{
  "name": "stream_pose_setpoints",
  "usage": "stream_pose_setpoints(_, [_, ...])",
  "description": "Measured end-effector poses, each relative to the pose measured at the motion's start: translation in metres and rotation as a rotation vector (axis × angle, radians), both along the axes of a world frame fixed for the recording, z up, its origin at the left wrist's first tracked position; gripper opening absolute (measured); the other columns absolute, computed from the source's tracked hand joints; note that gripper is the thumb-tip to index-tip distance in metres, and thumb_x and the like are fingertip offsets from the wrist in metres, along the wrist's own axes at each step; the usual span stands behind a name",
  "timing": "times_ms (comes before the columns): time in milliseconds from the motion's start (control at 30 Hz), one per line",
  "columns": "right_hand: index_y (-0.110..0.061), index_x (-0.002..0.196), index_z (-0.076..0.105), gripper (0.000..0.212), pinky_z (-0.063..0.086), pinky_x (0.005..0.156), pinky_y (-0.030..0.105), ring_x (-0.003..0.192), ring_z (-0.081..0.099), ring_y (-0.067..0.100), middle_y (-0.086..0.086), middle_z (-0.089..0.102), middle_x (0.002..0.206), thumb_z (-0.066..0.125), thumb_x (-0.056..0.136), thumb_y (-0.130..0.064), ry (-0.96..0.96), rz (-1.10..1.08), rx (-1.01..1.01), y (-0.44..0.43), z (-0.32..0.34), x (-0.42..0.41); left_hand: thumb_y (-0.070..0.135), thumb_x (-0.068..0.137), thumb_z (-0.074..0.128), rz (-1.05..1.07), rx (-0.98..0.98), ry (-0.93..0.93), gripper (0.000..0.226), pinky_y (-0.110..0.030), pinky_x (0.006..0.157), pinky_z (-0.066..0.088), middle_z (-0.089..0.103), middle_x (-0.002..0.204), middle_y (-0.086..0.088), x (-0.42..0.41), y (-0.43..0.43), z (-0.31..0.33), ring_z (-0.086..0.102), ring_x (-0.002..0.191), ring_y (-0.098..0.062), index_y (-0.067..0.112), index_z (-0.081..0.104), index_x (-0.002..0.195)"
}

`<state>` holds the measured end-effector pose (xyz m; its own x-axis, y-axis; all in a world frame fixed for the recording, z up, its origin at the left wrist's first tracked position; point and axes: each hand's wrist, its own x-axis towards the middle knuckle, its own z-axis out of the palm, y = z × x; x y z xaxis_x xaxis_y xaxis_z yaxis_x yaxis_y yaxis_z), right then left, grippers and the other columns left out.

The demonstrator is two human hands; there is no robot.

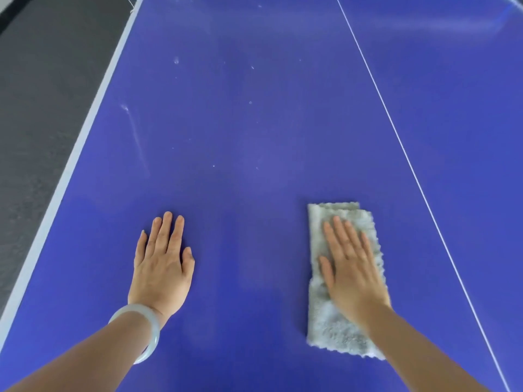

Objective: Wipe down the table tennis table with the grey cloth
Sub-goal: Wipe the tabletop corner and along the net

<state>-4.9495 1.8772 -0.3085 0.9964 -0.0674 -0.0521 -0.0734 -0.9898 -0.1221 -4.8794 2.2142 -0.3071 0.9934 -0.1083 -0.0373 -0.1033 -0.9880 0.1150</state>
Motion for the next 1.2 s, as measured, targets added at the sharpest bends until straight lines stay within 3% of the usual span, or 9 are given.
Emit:
stream_pose_setpoints(100, [-0.019,0.16,0.001,0.064,-0.004,0.124,0.043,0.153,-0.009,0.018,0.002,-0.003,0.167,0.013,0.101,-0.043,0.043,-0.399,0.04,-0.035,0.003,0.032,0.04,0.096,0.009,-0.005,-0.001,0.0,0.069,-0.045,0.124,0.01,0.017,0.164,-0.007,-0.001,-0.003,0.002,0.013,0.152,-0.024,0.012,0.021,0.157])
stream_pose_setpoints(200, [-0.011,0.159,-0.002,0.066,-0.007,0.123,0.049,0.153,-0.011,0.027,0.01,-0.008,0.166,0.018,0.103,-0.038,0.04,-0.605,0.089,-0.009,0.005,0.078,0.033,0.099,0.02,0.035,-0.014,-0.024,0.062,-0.045,0.124,0.01,0.022,0.163,-0.01,-0.003,-0.007,0.004,0.019,0.151,-0.027,0.009,0.026,0.155])
stream_pose_setpoints(333, [-0.014,0.158,-0.006,0.066,-0.013,0.123,0.04,0.151,-0.019,0.018,0.002,-0.014,0.166,0.015,0.102,-0.04,0.061,-0.203,0.024,0.002,0.005,0.09,0.007,0.094,0.056,-0.049,-0.202,-0.076,0.047,-0.053,0.117,0.03,0.045,0.148,-0.017,0.008,-0.047,0.007,0.044,0.135,-0.038,-0.002,0.05,0.139])
stream_pose_setpoints(500, [-0.022,0.158,-0.005,0.06,-0.007,0.124,0.036,0.15,-0.019,0.008,-0.007,-0.012,0.166,0.005,0.103,-0.045,0.09,0.26,-0.047,-0.037,0.009,0.05,0.033,0.102,0.023,-0.464,-0.071,-0.051,0.056,-0.045,0.121,0.024,0.036,0.157,-0.007,0.039,-0.118,0.009,0.035,0.145,-0.024,0.011,0.04,0.15])
stream_pose_setpoints(600, [-0.028,0.159,0.008,0.059,0.003,0.124,0.041,0.154,-0.005,0.014,-0.004,0.0,0.167,0.015,0.103,-0.046,0.078,0.193,-0.036,-0.072,0.008,0.037,0.038,0.102,0.02,-0.442,-0.033,-0.042,0.058,-0.047,0.122,0.021,0.028,0.161,-0.003,0.051,-0.12,0.003,0.026,0.149,-0.02,0.016,0.03,0.155])
stream_pose_setpoints(733, [-0.04,0.157,-0.001,0.059,-0.003,0.124,0.045,0.153,-0.014,0.021,0.005,-0.01,0.166,0.009,0.101,-0.053,0.09,-0.192,-0.04,-0.113,0.008,0.079,0.038,0.103,0.021,-0.409,-0.026,-0.035,0.058,-0.046,0.122,0.02,0.022,0.164,0.0,0.049,-0.121,-0.002,0.021,0.151,-0.017,0.018,0.023,0.157])
stream_pose_setpoints(933, [-0.028,0.16,0.007,0.064,-0.01,0.122,0.048,0.153,-0.01,0.032,0.013,-0.005,0.166,0.027,0.101,-0.045,0.097,-0.465,0.075,-0.09,0.018,0.176,0.037,0.103,0.023,-0.425,-0.032,-0.041,0.057,-0.046,0.121,0.022,0.024,0.163,-0.001,0.051,-0.119,-0.004,0.023,0.15,-0.018,0.016,0.026,0.156])
stream_pose_setpoints(1100, [-0.034,0.158,-0.005,0.064,-0.009,0.124,0.043,0.151,-0.021,0.019,-0.004,-0.013,0.166,0.007,0.098,-0.053,0.1,0.115,0.04,-0.036,0.008,0.127,0.037,0.103,0.02,-0.43,-0.028,-0.007,0.057,-0.045,0.12,0.022,0.022,0.163,0.0,0.051,-0.119,-0.001,0.022,0.15,-0.016,0.018,0.024,0.157])
stream_pose_setpoints(1200, [-0.031,0.158,-0.006,0.064,-0.006,0.124,0.041,0.152,-0.015,0.015,-0.007,-0.008,0.166,0.01,0.098,-0.051,0.087,0.078,0.003,-0.096,0.01,0.127,0.037,0.103,0.021,-0.418,-0.022,0.012,0.058,-0.045,0.12,0.021,0.022,0.163,0.0,0.051,-0.12,0.002,0.021,0.15,-0.016,0.018,0.023,0.157])
